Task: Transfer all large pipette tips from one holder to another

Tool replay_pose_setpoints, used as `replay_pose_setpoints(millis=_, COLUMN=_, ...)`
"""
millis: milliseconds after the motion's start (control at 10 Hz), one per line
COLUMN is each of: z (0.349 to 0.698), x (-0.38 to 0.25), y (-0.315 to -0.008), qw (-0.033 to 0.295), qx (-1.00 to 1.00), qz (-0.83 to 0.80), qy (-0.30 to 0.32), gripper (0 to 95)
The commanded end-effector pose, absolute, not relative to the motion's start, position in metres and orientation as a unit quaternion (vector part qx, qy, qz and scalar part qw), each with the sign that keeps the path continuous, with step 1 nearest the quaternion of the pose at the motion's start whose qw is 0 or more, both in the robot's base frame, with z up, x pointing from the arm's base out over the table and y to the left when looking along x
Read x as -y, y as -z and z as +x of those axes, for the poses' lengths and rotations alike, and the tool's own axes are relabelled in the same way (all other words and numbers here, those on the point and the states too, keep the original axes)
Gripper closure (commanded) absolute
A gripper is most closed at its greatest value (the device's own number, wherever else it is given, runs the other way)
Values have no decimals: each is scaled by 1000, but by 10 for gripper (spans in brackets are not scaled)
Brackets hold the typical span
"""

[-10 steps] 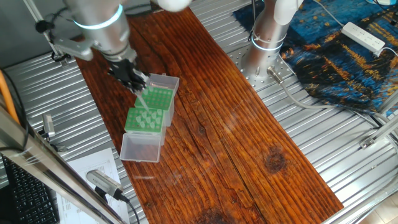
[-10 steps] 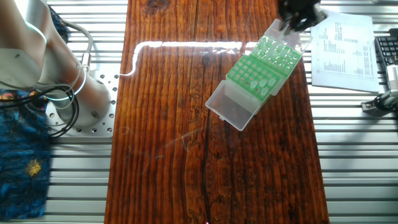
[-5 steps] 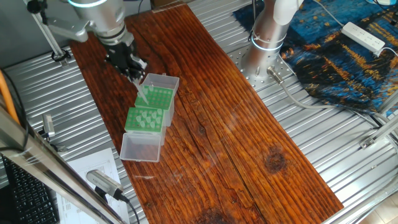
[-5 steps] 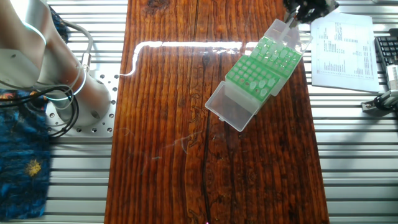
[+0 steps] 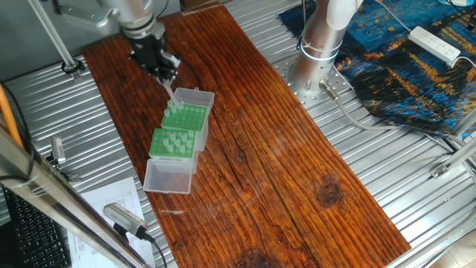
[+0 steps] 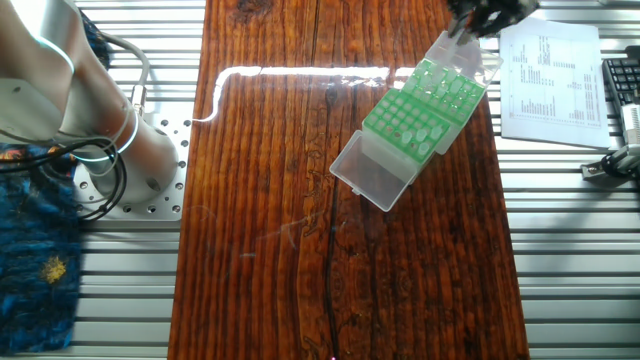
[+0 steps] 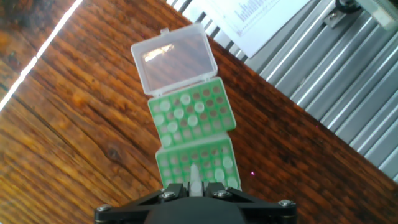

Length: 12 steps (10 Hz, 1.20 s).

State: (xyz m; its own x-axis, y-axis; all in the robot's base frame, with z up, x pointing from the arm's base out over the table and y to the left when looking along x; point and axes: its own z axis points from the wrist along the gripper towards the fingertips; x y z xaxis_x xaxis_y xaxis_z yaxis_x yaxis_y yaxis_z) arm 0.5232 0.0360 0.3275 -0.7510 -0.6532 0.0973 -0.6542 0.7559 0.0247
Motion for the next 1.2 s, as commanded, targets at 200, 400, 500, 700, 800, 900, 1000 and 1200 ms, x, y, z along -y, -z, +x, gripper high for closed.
replay_pose_setpoints(millis=200, z=516, x=-33, y=-323, qw=41, qx=934, qz=355, qy=-4, gripper=950)
replay_pose_setpoints(millis=400, z=516, x=-31, y=-323, qw=38, qx=937, qz=347, qy=-8, gripper=950)
replay_pose_setpoints(millis=500, z=516, x=-31, y=-323, qw=38, qx=933, qz=359, qy=-8, gripper=950)
replay_pose_setpoints(millis=700, z=516, x=-31, y=-323, qw=41, qx=927, qz=373, qy=-14, gripper=950)
replay_pose_setpoints(millis=800, z=515, x=-31, y=-322, qw=39, qx=926, qz=376, qy=-22, gripper=950)
replay_pose_setpoints(millis=900, z=514, x=-30, y=-321, qw=37, qx=925, qz=378, qy=-26, gripper=950)
replay_pose_setpoints(millis=1000, z=513, x=-28, y=-318, qw=34, qx=923, qz=383, qy=-28, gripper=950)
replay_pose_setpoints(millis=1200, z=498, x=-23, y=-306, qw=30, qx=923, qz=384, qy=-27, gripper=950)
